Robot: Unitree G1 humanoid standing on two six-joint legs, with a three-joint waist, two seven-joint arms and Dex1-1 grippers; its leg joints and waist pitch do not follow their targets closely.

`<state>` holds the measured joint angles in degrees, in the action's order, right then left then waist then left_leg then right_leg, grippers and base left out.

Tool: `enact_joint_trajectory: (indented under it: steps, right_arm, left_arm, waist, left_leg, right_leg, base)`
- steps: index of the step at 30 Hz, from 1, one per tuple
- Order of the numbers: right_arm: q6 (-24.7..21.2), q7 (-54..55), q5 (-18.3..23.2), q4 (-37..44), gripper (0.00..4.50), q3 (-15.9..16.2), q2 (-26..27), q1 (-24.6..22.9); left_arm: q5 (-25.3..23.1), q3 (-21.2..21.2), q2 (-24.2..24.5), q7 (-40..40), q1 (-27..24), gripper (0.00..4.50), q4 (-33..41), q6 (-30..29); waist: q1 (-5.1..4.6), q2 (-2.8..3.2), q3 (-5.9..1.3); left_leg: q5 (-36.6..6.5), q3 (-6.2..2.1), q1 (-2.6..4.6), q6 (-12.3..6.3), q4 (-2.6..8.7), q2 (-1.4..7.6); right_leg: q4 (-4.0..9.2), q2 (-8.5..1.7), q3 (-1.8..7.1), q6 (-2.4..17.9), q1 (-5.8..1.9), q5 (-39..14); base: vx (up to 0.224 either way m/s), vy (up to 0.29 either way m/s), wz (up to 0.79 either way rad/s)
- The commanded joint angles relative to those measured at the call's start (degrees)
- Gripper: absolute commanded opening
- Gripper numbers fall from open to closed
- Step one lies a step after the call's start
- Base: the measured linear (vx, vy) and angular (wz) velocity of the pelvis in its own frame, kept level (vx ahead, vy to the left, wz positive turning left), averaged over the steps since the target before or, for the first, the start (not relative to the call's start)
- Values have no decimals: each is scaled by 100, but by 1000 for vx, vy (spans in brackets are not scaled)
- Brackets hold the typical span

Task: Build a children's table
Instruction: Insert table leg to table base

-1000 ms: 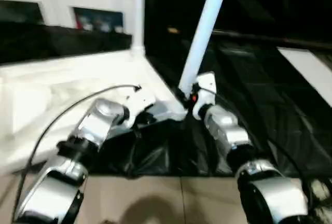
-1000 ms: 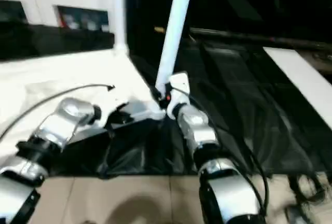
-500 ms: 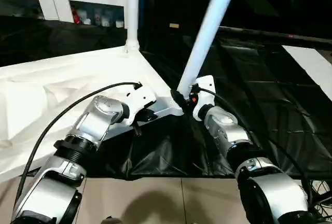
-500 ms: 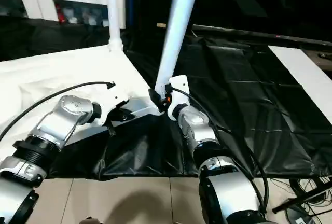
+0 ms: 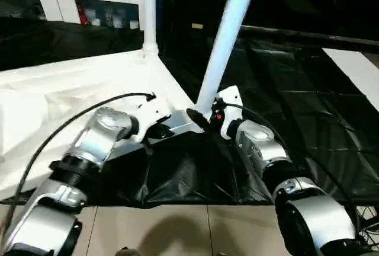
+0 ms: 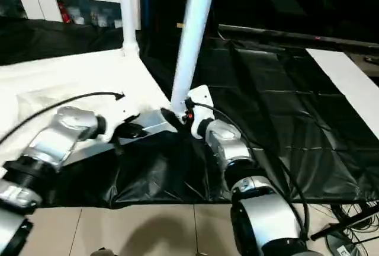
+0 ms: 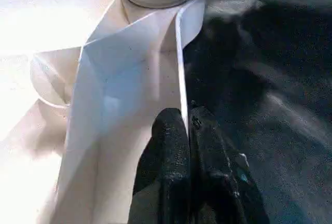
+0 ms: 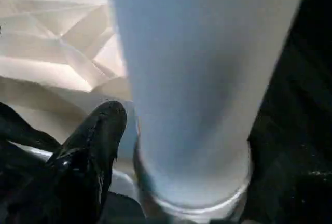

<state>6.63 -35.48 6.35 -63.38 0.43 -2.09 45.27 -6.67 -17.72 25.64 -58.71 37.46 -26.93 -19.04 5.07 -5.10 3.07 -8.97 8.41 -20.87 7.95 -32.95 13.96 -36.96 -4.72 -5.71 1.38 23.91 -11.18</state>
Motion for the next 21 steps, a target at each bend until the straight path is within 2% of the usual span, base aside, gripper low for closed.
enact_joint_trajectory:
  steps: [1, 3, 8, 10, 19, 21]
  right_arm:
    - [-69, -42, -13, -91, 372, -10, -53, 89]
    - [-67, -137, -36, -111, 372, -28, -94, 121]
    - [-77, -387, -34, -124, 372, -18, -151, 161]
    - [-56, -783, -73, -56, 372, 88, -246, 159]
    - [2, -2000, -83, 128, 372, 301, -473, 31]
    - [18, -2297, -119, 189, 344, 383, -528, -55]
  left_arm:
    - [78, -149, -28, -221, 12, 0, 388, 165]
    - [109, -187, 38, -382, -27, 0, 461, 183]
    - [165, -215, 129, -608, -54, 0, 520, 242]
    - [196, -249, 245, -813, -65, 0, 577, 311]
    - [261, -326, 547, -1347, -166, 0, 704, 770]
    - [282, -339, 588, -1446, -169, 0, 634, 904]
  waist:
    - [-37, 188, -422]
    - [-37, 189, -413]
    - [-35, 187, -391]
    - [-37, 188, -387]
    - [-38, 186, -397]
    - [-30, 185, -394]
  left_leg:
    - [-1142, 150, 44, 21, 345, -55]
    - [-965, 161, 28, -19, 340, -63]
    - [-1233, 158, 29, 26, 356, -62]
    - [-1320, 152, 27, 30, 360, -55]
    - [-1204, 155, 26, -35, 347, -52]
    - [-1242, 158, 34, -53, 346, -49]
  right_leg:
    - [407, -253, 331, 1245, -361, -368]
    - [377, -235, 325, 1331, -370, -32]
    - [422, -257, 330, 1229, -379, -511]
    - [434, -262, 330, 1205, -376, -654]
    - [402, -252, 330, 1304, -385, -397]
    - [407, -256, 332, 1314, -379, -434]
  base:
    - [0, 0, 0]
    - [0, 0, 0]
    - [0, 0, 0]
    - [0, 0, 0]
    - [0, 0, 0]
    - [0, 0, 0]
